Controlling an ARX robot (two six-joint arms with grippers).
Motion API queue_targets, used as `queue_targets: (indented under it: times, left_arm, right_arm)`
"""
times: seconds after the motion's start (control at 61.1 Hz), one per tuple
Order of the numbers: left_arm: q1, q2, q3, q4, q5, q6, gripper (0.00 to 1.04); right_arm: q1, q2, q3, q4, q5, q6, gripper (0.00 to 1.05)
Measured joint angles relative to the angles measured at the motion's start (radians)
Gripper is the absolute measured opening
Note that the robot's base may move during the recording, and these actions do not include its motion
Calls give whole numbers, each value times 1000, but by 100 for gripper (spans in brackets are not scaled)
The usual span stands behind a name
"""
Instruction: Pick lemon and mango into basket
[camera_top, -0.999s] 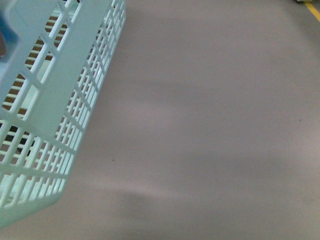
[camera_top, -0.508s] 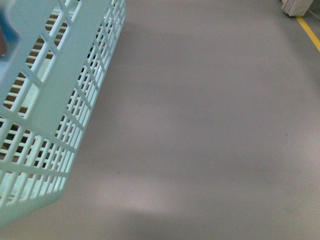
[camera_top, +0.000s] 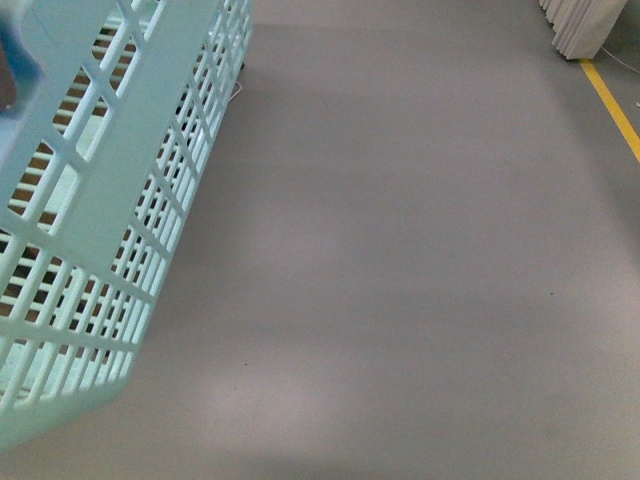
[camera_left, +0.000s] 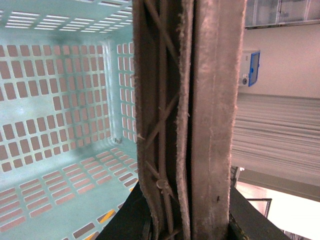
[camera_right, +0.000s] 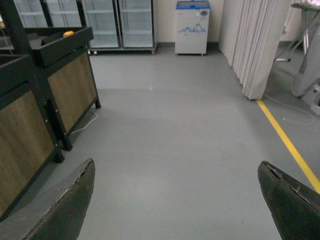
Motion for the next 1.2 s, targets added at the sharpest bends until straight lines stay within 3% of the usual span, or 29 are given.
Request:
queue_targets:
  times: [1.032,1.196]
  left_arm:
    - [-7,-1,1,0,24,-10,19]
    - [-3,-3,2,0,-12,0,19]
  right_arm:
    - [0,0,0,0,3,0,96]
    - [0,0,0,0,4,0,96]
